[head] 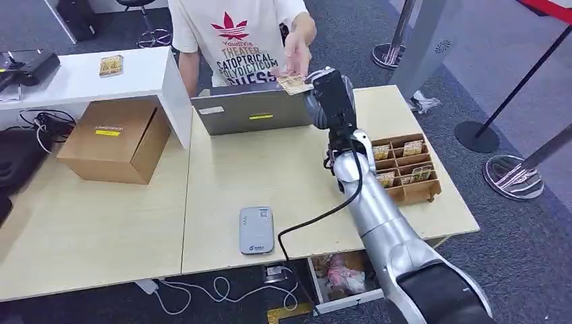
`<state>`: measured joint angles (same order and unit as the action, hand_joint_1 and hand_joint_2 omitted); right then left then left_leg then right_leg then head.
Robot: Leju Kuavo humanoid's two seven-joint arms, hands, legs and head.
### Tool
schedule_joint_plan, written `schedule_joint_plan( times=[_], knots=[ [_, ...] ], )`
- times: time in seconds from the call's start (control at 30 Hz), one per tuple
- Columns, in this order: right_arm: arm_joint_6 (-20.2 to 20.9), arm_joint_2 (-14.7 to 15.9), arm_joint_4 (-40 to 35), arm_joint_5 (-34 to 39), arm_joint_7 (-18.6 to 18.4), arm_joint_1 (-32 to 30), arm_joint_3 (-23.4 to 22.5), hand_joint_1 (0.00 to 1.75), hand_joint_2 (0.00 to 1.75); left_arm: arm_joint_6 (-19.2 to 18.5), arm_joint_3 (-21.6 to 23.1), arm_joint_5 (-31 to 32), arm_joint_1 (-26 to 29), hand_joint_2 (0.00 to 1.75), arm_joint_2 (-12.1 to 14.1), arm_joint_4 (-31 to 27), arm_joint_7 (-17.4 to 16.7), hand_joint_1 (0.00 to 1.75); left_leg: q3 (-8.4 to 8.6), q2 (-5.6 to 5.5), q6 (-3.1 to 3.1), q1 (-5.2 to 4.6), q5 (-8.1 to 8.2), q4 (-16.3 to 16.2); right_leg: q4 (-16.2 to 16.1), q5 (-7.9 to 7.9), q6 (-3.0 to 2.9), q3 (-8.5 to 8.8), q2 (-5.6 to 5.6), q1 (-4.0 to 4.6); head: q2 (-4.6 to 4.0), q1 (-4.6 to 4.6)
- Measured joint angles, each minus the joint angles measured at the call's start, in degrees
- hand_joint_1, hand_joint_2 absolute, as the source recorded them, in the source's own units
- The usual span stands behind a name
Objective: Pass the card to the sensor for recognition and then transmit it.
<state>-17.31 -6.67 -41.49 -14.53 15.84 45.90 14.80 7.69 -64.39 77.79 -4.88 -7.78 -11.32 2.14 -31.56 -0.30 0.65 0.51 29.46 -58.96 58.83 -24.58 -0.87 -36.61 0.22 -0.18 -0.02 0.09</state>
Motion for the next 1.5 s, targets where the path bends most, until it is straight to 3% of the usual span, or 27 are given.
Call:
schedule_joint_plan(
  times=[0.5,0.53,0.57,0.6,0.63,1.33,1.5],
  knots=[
    [-0.04,0.11,3.48,-0.04,0.35,0.73,-1.36,1.75,1.75,-0.15,0.02,0.29,0.02,0.00,0.02,0.00,0.00,0.00,0.01,0.00,0.00,0.00,0.00,0.00,0.00,0.00,0.00,0.00,0.01,0.00,0.00,0.00],
    [-0.02,0.11,3.50,-0.07,0.35,0.73,-1.38,1.50,1.75,-0.09,0.02,0.26,0.02,0.00,0.02,0.00,-0.02,0.00,0.01,0.00,0.00,0.00,0.00,0.00,0.00,0.00,0.00,0.00,0.01,0.00,0.00,0.00],
    [-0.02,0.11,3.50,-0.09,0.35,0.73,-1.38,0.42,1.75,0.00,0.02,0.20,0.03,0.00,0.02,0.00,-0.07,0.00,0.01,0.00,0.00,0.00,0.00,0.00,0.00,0.00,0.00,0.00,0.01,0.00,0.00,0.00],
    [-0.02,0.11,3.50,-0.09,0.35,0.73,-1.38,0.42,1.75,0.00,0.02,0.18,0.03,0.00,0.02,0.00,-0.17,0.00,0.01,0.00,0.00,0.00,0.00,0.00,0.00,0.00,0.00,0.00,0.01,0.00,0.00,0.00],
    [0.02,0.11,3.52,-0.13,0.33,0.72,-1.38,0.00,1.75,0.02,0.02,0.07,0.04,0.00,0.04,0.00,-0.17,0.00,0.01,0.00,0.00,0.00,0.00,0.00,0.00,0.00,0.00,0.00,0.01,0.00,0.00,-0.02],
    [-0.52,0.20,0.90,-7.11,-1.31,-0.06,-0.77,0.00,1.75,0.26,0.02,-1.18,0.07,0.00,0.02,0.00,-0.24,0.00,0.01,0.00,0.00,0.00,0.00,0.00,0.00,0.00,0.00,0.00,0.01,0.00,0.00,-0.02],
    [-1.46,1.15,-1.36,-14.36,-3.38,-1.23,0.63,0.00,1.75,0.26,0.02,-1.33,0.09,0.00,0.02,0.00,0.11,0.00,0.02,-0.01,0.00,0.00,0.00,0.00,0.00,0.00,0.00,0.00,0.00,0.00,0.00,-0.02]
  ],
)
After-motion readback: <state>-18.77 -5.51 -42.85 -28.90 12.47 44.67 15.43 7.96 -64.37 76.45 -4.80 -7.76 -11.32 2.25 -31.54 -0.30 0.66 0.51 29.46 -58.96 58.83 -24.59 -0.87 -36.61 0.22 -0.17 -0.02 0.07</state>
